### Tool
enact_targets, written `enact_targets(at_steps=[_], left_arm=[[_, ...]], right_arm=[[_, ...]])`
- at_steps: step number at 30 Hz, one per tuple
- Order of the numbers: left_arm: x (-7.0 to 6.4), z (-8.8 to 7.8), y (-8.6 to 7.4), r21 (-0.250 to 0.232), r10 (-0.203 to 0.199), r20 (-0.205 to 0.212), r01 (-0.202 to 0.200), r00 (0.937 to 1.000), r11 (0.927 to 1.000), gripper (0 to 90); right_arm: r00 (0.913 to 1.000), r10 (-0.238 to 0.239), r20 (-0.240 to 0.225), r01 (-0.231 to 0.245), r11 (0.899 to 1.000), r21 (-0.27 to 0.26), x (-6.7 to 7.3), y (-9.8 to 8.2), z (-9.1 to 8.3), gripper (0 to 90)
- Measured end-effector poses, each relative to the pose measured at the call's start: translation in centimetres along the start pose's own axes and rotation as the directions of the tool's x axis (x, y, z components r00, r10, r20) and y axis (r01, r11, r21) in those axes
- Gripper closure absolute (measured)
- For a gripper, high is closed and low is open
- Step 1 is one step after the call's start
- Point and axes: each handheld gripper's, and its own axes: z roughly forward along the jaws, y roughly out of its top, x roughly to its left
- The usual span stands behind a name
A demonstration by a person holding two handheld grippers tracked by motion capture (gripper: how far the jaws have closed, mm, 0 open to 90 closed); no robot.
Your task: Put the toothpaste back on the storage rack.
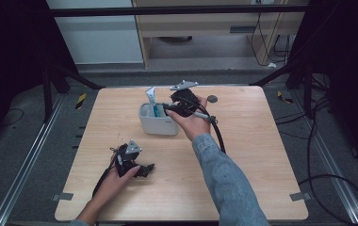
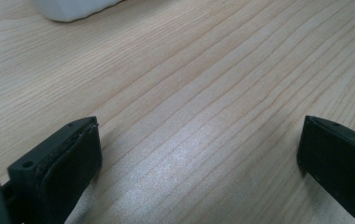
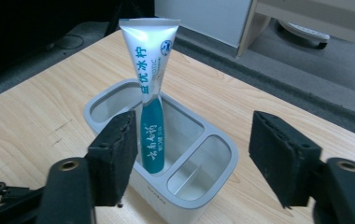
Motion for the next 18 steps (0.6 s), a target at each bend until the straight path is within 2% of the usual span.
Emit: enact_targets(at_steps=[5,8,10,18], left_arm=[[0.0,0.01,0.0,-0.001,0.0,0.0,0.0,1.0,1.0,0.0],[0.0,0.01,0.0,-0.001,0.0,0.0,0.0,1.0,1.0,0.0],[0.0,0.0,0.0,0.0,0.0,0.0,0.0,1.0,1.0,0.0],[0.0,0.0,0.0,0.0,0.0,0.0,0.0,1.0,1.0,0.0]], right_arm=[[0.9998,-0.016,-0.008,0.017,1.0,0.006,-0.23,-0.35,0.0,23.6],[0.9992,-0.041,0.006,0.04,0.998,0.046,-0.33,-0.49,0.14,18.7],[0.9992,-0.039,0.011,0.039,0.997,0.062,-0.46,-0.59,0.06,16.2],[0.9985,-0.054,0.011,0.053,0.996,0.074,-0.93,-0.75,-0.66,11.4]])
